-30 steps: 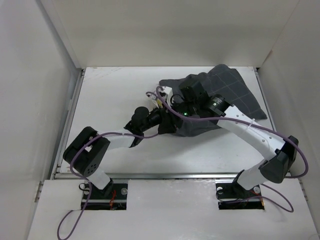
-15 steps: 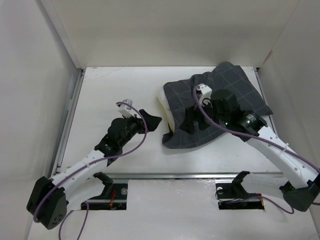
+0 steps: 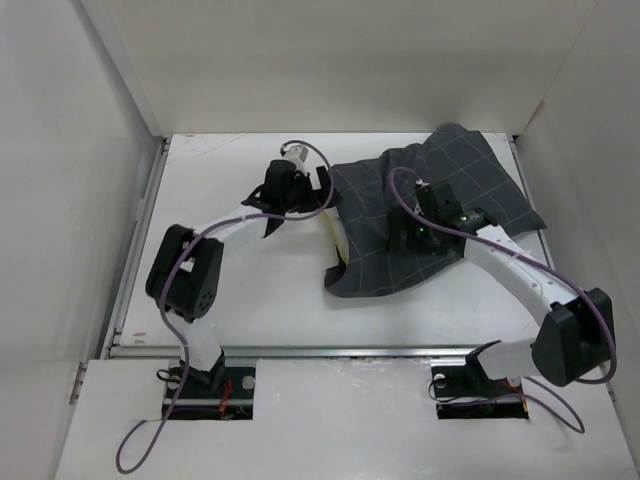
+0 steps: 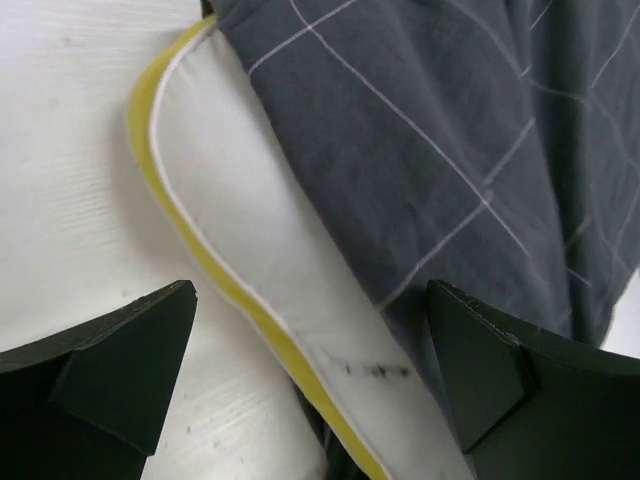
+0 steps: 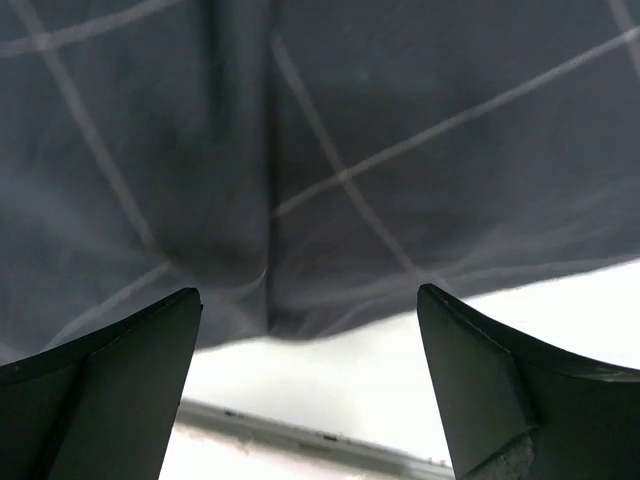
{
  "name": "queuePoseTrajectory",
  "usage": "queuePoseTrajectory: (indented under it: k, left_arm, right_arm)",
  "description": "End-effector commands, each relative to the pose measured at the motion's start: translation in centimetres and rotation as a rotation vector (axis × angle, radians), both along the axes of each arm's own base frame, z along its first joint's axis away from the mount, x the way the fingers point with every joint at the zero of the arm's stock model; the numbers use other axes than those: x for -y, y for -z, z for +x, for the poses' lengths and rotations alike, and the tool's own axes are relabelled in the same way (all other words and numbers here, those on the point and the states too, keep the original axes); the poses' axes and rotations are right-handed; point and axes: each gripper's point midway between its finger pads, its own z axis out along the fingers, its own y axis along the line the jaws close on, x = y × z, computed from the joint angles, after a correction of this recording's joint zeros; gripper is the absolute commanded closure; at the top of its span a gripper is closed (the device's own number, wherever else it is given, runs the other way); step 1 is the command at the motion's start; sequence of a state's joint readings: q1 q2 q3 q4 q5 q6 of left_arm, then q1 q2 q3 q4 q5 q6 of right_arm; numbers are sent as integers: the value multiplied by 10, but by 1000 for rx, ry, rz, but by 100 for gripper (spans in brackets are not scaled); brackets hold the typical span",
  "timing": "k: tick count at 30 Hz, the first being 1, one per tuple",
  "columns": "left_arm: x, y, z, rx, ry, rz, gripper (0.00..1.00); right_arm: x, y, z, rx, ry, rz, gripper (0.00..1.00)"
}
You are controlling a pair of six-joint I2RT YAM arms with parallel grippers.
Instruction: Put the pillow into the pillowcase
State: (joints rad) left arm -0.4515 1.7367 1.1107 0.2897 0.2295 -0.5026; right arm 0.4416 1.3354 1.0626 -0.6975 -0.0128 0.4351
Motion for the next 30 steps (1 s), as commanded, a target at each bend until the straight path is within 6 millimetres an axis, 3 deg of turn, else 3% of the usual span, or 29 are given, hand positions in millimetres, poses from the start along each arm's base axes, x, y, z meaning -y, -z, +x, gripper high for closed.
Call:
queuePoseTrajectory:
  k: [1,2,4,5,6,9,10,11,12,13,14,15,16,17,18,19,20,21,22,23,25,26,27,28,29,30]
  left_arm:
    - [24,-6,9,26,141,-15,0]
    - [27,19,12,-21,149,-1,0]
    - [35,27,23,-20,159,-7,0]
    - [44,42,17,-64,215,-36,0]
    - [51,41,17,-52,244,-70,8]
    - [62,39,4,-66,316,-146,71]
    - [58,48,-5,-104,313,-135,100]
    - [55,34,-10,-75,319,-136,100]
    - [50,31,-17,-66,316,-125,100]
    - [40,44,-35,-90,305,-112,100]
    - [33,42,-44,-86,296,-108,100]
    - [29,42,-56,-85,286,-98,100]
    - [31,17,-72,-35,308,-114,100]
    - [22,37,-98,-88,306,-87,100]
    - [23,36,-114,-97,306,-89,100]
    - [27,20,-129,-63,322,-104,100]
    - [33,33,-160,-106,375,-85,100]
    - [35,33,-173,-120,387,-85,100]
    - [35,33,-182,-125,387,-78,85]
    - [33,20,-190,-106,385,-96,30]
    - [23,19,-205,-123,366,-98,0]
    - [17,-6,-207,-66,344,-131,0]
    - [4,-3,-208,-74,285,-94,0]
    - [-1,-12,-214,-73,279,-106,0]
    - [-16,-17,-207,-43,194,-76,0]
    - [-29,-39,-210,21,150,-92,0]
  right_arm:
    - [0,-5,34,88,66,34,6]
    - [0,-3,37,92,55,26,6]
    - [3,2,46,102,77,11,6]
    - [3,8,48,93,70,1,6]
    - [2,10,50,93,70,1,6]
    - [4,11,64,110,70,7,6]
    - [7,11,68,111,72,0,6]
    - [7,11,75,117,71,-12,6]
    - [11,11,80,119,75,-21,6]
    - [13,11,86,121,76,-27,6]
    - [15,3,97,141,90,-20,6]
    - [13,8,105,137,79,-31,6]
    - [15,7,112,143,75,-40,6]
    - [12,5,117,149,59,-37,6]
    - [7,-5,128,178,55,-19,6]
    - [9,-2,135,176,53,-29,6]
    - [9,-4,137,171,44,-38,7]
    - [10,-13,141,187,54,-45,7]
    - [14,-20,139,198,64,-54,7]
    - [17,-25,136,212,73,-59,7]
    - [24,-30,121,231,76,-85,7]
    - [28,-54,109,288,75,-88,7]
    - [32,-73,92,336,71,-106,7]
    - [31,-66,88,330,57,-135,7]
    - [33,-92,71,394,49,-132,7]
    - [30,-101,61,431,16,-142,7]
